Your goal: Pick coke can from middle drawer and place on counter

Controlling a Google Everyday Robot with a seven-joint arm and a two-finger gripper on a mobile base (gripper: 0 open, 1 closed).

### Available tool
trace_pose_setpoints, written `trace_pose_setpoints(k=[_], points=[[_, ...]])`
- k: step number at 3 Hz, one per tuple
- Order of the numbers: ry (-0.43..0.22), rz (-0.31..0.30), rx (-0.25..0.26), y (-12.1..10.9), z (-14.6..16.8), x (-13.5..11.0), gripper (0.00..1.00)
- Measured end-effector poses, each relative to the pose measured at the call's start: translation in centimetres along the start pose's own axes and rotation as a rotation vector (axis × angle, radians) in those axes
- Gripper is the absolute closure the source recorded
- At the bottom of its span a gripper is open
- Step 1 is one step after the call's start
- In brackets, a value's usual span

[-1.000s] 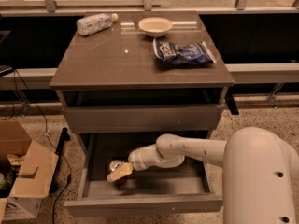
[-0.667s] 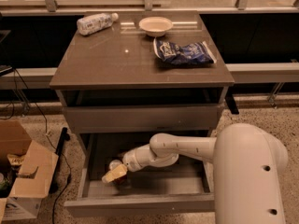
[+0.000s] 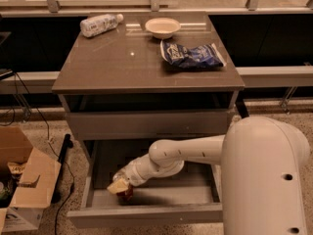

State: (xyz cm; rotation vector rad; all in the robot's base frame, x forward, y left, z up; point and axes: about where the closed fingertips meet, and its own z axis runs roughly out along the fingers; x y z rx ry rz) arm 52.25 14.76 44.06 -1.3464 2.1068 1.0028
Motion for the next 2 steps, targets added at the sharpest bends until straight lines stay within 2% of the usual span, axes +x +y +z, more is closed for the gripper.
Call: trace_pose_setpoints(k=[1,2], points=[[0.024,-0.023,0.031,2.3,-2.5,-0.4,0.86],[-0.033,-0.048,0.035,3.9,-7.2,-3.0,1.00]])
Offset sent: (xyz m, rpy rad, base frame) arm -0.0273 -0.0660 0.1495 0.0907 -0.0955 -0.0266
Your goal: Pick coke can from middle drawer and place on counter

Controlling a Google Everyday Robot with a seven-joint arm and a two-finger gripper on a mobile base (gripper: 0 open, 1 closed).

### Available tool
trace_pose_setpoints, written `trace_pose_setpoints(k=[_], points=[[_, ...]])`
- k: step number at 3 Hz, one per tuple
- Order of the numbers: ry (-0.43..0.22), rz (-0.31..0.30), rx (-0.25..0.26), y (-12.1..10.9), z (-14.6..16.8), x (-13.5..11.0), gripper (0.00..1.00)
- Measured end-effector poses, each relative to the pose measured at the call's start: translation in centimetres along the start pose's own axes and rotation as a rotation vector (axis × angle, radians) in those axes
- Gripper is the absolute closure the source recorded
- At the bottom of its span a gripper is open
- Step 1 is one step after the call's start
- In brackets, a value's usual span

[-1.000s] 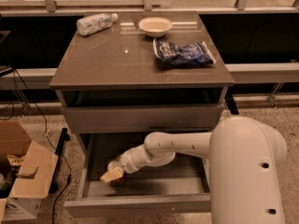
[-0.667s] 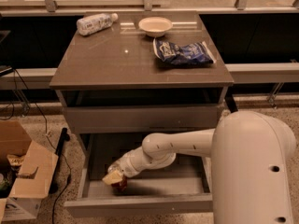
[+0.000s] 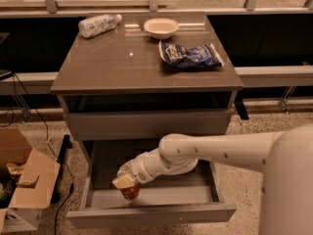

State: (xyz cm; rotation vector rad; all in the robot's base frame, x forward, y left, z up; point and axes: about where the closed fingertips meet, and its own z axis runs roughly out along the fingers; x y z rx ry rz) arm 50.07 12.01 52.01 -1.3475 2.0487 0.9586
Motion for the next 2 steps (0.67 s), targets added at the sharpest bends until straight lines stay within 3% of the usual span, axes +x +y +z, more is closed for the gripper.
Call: trace_pose_setpoints(k=[2], points=[[-0.181,-0.102,-0.056,3.5,-12.8,-7.4,1.00]])
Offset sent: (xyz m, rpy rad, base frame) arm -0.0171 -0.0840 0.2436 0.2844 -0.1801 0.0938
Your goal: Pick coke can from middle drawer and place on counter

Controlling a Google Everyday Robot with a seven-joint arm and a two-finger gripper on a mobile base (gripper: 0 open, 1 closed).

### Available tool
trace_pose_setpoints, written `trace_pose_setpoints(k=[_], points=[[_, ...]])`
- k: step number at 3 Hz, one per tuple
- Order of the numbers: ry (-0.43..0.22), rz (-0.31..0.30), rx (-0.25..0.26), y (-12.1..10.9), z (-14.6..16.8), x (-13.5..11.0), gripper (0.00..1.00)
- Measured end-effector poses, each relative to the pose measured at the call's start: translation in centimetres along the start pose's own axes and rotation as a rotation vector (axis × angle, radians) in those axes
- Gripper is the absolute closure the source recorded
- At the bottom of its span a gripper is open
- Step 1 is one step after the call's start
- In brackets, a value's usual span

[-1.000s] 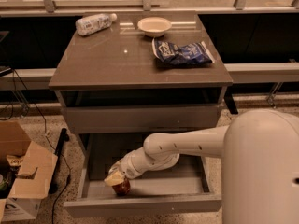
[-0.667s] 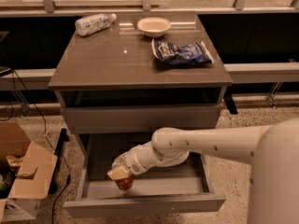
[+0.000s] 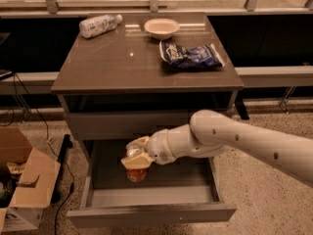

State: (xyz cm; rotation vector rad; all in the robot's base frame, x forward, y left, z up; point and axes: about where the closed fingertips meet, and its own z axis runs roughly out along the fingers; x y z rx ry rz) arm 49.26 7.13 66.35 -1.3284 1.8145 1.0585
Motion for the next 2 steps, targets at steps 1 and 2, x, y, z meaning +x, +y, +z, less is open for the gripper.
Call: trace_pose_setpoints(k=[1,2], points=[[-0.008,-0.073,0.013,2.4,-5.1,-5.3,1.00],[0.033,-0.149,0.051,3.5,-9.5,-11.6,1.00]])
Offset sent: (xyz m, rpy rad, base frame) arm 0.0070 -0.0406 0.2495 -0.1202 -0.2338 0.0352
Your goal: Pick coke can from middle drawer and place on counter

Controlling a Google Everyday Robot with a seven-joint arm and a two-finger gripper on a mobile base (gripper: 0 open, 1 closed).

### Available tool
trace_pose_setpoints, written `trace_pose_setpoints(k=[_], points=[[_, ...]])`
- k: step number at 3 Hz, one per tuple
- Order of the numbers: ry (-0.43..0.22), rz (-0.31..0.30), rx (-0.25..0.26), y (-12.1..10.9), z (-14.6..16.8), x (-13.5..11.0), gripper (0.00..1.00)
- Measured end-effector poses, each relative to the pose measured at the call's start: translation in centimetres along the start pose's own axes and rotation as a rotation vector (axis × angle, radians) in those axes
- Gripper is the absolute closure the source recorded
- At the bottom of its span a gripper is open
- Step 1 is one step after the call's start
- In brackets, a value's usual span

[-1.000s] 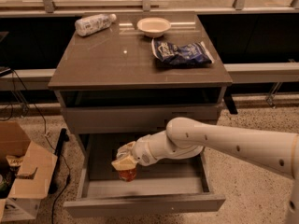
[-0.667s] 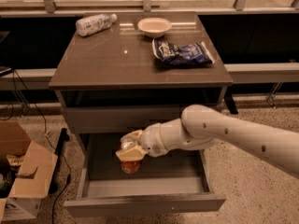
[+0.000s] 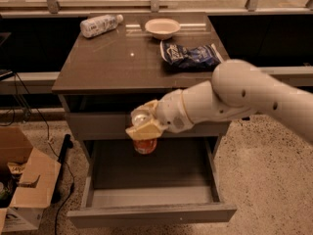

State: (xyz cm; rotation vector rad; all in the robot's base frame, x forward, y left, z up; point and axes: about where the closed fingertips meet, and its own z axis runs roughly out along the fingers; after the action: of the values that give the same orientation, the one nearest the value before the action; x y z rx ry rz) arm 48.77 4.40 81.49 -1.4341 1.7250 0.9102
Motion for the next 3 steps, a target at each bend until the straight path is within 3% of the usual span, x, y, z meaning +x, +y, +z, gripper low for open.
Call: trace_pose_setpoints(k=[1,2,3], points=[[0.048,-0.063,0.048,-1.7,-3.5,-6.0,1.00],[0.075,-0.092,0.120,-5.4,-6.1,-10.7,1.00],[0.056,-0.086,0.196,-10.3,-7.8,-13.7,1.00]])
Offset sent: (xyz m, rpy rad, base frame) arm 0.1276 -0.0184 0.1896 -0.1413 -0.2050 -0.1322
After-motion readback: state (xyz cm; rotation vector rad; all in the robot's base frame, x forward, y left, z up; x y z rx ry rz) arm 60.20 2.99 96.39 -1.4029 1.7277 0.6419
